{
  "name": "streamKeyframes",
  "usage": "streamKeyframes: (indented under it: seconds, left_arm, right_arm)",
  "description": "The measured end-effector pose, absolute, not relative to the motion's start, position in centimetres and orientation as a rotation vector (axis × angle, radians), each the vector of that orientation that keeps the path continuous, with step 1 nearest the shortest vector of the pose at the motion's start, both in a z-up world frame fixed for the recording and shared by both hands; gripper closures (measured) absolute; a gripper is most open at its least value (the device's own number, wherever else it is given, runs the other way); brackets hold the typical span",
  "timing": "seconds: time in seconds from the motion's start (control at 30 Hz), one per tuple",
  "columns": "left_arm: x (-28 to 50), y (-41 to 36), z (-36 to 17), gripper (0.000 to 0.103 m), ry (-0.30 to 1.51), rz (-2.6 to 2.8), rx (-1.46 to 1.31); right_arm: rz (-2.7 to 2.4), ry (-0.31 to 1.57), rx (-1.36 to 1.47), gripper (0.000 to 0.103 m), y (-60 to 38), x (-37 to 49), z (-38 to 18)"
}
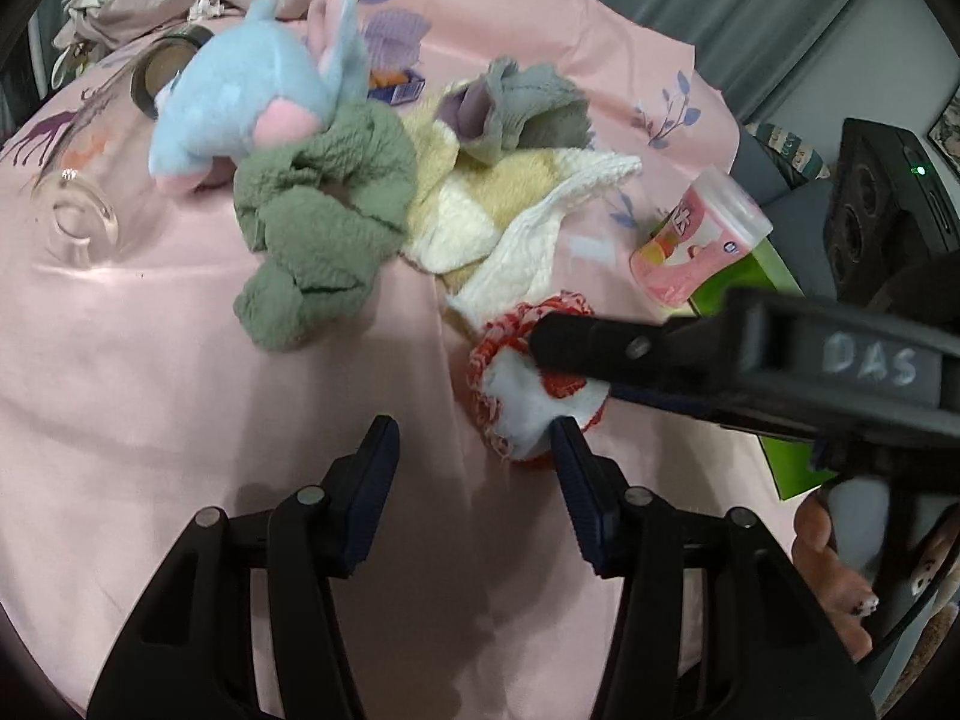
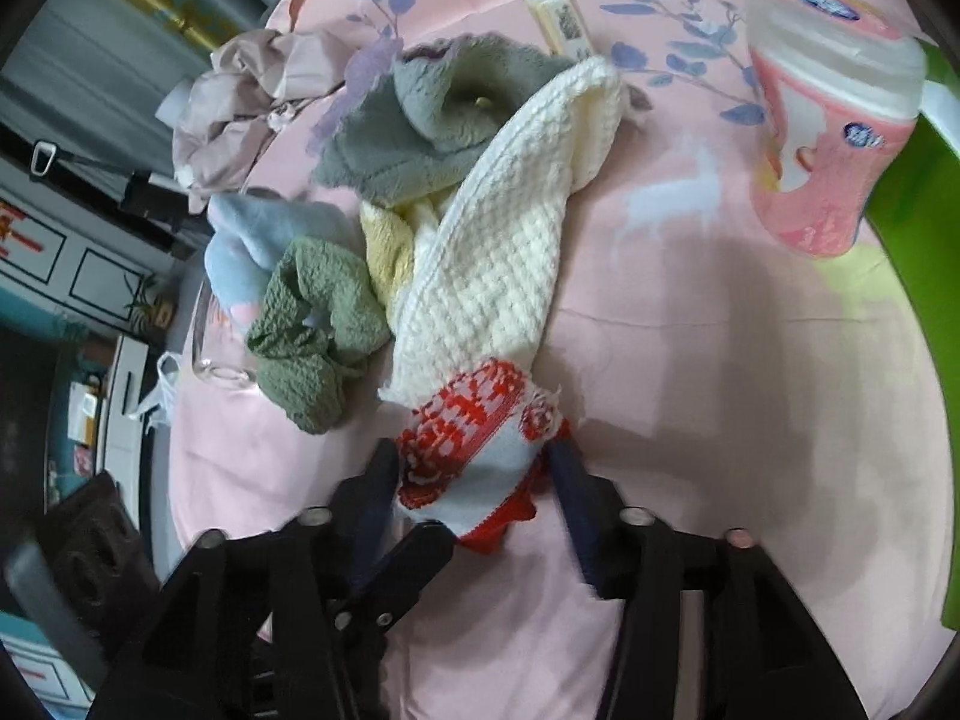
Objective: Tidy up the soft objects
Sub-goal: 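Grasp the red-and-white knit sock with the right gripper, then carry the sock into the green-rimmed box and open the right gripper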
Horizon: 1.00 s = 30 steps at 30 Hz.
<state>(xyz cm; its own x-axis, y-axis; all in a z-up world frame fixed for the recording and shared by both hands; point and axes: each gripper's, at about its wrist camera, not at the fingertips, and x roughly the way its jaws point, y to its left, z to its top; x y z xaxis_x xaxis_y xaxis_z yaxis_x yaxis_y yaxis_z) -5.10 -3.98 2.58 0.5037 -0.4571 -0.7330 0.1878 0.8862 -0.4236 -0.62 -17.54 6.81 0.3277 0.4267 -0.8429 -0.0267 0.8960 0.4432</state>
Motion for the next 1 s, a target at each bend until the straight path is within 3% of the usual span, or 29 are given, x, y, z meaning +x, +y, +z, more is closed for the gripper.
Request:
streamKeyframes:
  seconds: [0.13,0.23,0.3,0.33,0.37,0.47,0.73,1.0]
  left_arm:
    - [-4.6,-4.4,2.4,0.051,0.966,-0.404,-0.314]
    - [-4.4,-4.9,2.4,0.06,0.952,-0.421,-0.299]
    - [-4.3,-5.4,2.3,0.066,0.946,-0.439,-0.3]
    - [-4.3,-5.6,2.3,0.077,0.939,-0.455,-0.304]
    - [-4.3,-5.8,2.3,0.079,0.936,-0.469,-0.309]
    - [-4.6,-6.6,3.6,0.08,0.892,-0.477,-0.285]
    - [-5.6,-11.2,9.9,0.08,0.722,-0.592,-0.191]
    - [-5.6,-18.7,12.4,0.079,0.686,-0.732,-0.061]
  right_arm:
    - [0.278,1.134,0.403,0.031,-19.0,-0.4,7.1]
    - [0.321,1.145,0.416,0.031,-18.9,0.4,6.2]
    - [0.328,1.179,0.414,0.051,-18.4,0.8,5.3]
    - [0.324,1.189,0.406,0.052,-18.2,0.9,5.0]
    - [0.321,1.174,0.387,0.055,-18.0,0.8,5.1]
    - [0.325,1.133,0.359,0.06,-18.1,0.3,6.1]
    - [0.288,0.893,0.41,0.061,-23.4,-2.6,12.3]
    - [0.137,0.737,0.572,0.061,-31.1,-4.8,13.9]
